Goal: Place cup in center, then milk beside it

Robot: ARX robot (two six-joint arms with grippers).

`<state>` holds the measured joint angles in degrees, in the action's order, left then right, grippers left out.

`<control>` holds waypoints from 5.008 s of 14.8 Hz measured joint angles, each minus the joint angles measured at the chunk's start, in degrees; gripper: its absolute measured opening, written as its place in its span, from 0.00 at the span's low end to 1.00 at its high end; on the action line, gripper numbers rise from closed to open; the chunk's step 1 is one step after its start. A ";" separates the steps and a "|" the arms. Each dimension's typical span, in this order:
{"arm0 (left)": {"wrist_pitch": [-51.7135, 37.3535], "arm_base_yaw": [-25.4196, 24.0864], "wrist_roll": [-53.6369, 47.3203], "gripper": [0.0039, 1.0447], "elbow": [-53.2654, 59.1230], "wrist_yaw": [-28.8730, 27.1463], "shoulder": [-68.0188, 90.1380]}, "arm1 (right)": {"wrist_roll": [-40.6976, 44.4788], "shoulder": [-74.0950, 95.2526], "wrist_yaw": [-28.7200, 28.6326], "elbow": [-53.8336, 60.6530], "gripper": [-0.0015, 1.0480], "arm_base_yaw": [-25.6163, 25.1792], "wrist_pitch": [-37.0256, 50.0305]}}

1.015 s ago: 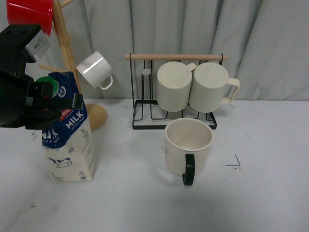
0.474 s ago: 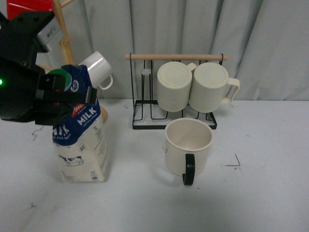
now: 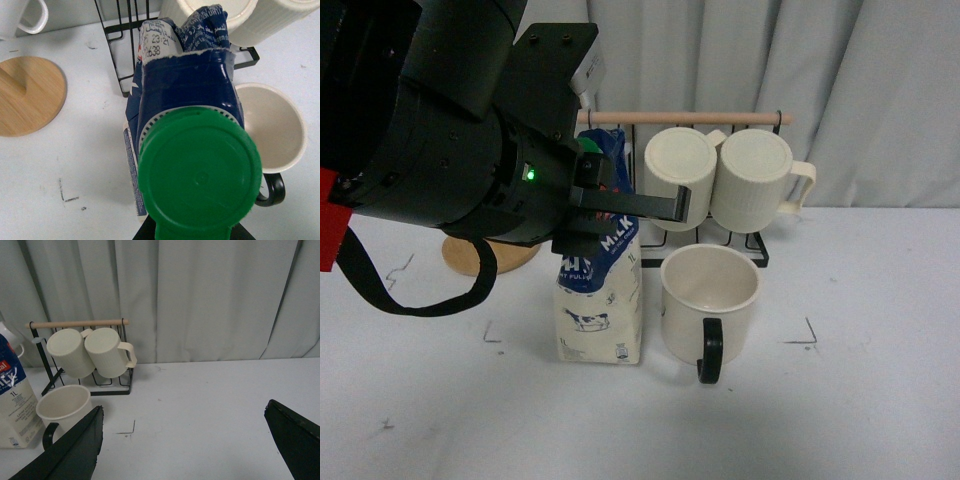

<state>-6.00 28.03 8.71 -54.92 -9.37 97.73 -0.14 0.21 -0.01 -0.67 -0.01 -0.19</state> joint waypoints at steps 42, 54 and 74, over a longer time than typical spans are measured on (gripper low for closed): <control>-12.63 -28.15 -7.89 0.01 49.59 9.35 -73.88 | 0.00 0.00 -0.02 0.00 0.94 0.00 0.00; -4.15 -27.93 -7.89 0.01 54.29 9.35 -87.54 | 0.00 0.00 0.00 0.00 0.94 0.00 0.00; 6.19 -27.91 -7.91 0.94 54.27 9.35 -97.48 | 0.00 0.00 0.00 0.00 0.94 0.00 0.00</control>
<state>0.19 0.12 0.80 -0.64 -0.01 0.25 -0.14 0.21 -0.01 -0.67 -0.01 -0.19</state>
